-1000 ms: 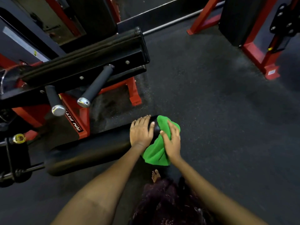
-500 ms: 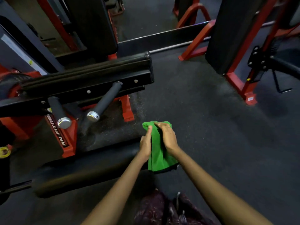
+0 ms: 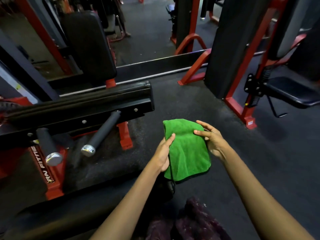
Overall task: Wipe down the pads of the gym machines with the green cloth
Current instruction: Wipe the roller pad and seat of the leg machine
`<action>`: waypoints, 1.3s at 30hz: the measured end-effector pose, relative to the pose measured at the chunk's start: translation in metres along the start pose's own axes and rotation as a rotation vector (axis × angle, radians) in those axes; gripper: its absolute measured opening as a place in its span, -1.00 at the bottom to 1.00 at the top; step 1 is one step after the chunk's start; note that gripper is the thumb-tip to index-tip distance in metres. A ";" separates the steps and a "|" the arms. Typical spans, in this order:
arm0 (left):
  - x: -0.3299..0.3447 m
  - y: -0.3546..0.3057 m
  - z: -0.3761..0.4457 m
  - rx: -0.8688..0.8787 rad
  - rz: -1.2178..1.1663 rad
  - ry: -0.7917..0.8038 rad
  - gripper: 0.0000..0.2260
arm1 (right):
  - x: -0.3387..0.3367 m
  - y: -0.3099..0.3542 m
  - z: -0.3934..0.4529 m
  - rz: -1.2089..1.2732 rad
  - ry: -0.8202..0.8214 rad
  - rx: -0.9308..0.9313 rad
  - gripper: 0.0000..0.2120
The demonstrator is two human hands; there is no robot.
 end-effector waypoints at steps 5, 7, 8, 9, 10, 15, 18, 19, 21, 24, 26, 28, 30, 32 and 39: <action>0.015 -0.013 0.044 -0.041 -0.084 -0.045 -0.50 | -0.035 0.010 0.050 -0.012 -0.103 0.030 -0.72; 0.021 -0.021 0.066 -0.056 -0.101 -0.067 -0.49 | -0.040 0.014 0.069 -0.035 -0.007 0.101 -0.89; 0.026 -0.026 0.076 -0.059 -0.096 -0.071 -0.55 | -0.039 0.016 0.077 -0.051 0.062 0.166 -0.92; 0.033 -0.029 0.088 -0.068 -0.100 -0.068 -0.61 | -0.039 0.022 0.085 -0.099 0.134 0.228 -0.88; 0.039 -0.030 0.096 -0.081 -0.099 -0.057 -0.64 | -0.038 0.025 0.091 -0.152 0.190 0.279 -0.82; 0.075 -0.040 0.137 -0.058 -0.090 -0.078 -0.67 | -0.042 0.069 0.134 -0.148 0.211 0.299 -0.58; 0.087 -0.055 0.160 0.027 -0.114 -0.142 -0.58 | -0.043 0.096 0.167 -0.096 0.210 0.268 -0.67; 0.088 -0.061 0.170 0.053 -0.119 -0.164 -0.55 | -0.041 0.104 0.180 -0.110 0.220 0.262 -0.74; 0.085 -0.070 0.186 0.095 -0.114 -0.202 -0.54 | -0.035 0.113 0.201 -0.134 0.240 0.252 -0.81; 0.071 -0.088 0.209 0.159 -0.113 -0.251 -0.56 | -0.015 0.120 0.235 -0.140 0.298 0.216 -0.83; 0.058 -0.106 0.226 0.206 -0.125 -0.296 -0.55 | 0.007 0.126 0.261 -0.120 0.336 0.149 -0.78; 0.045 -0.122 0.242 0.239 -0.139 -0.337 -0.58 | 0.026 0.128 0.284 -0.135 0.361 0.123 -0.75; 0.030 -0.140 0.262 0.277 -0.177 -0.354 -0.54 | 0.052 0.125 0.307 -0.187 0.432 0.177 -0.79; 0.018 -0.161 0.280 0.303 -0.205 -0.376 -0.48 | 0.078 0.123 0.327 -0.285 0.515 0.247 -0.81; -0.018 -0.219 0.326 0.378 -0.327 -0.487 -0.72 | 0.159 0.147 0.415 -0.486 0.554 0.105 -0.72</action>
Point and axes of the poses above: each hand's wrist, its own z-axis towards the middle knuckle, its own x-axis out of the palm, y = z × x, the point moved 8 cm from there along z, towards the middle knuckle, and after that the axes turned 5 degrees about z, right-handed, at the moved point
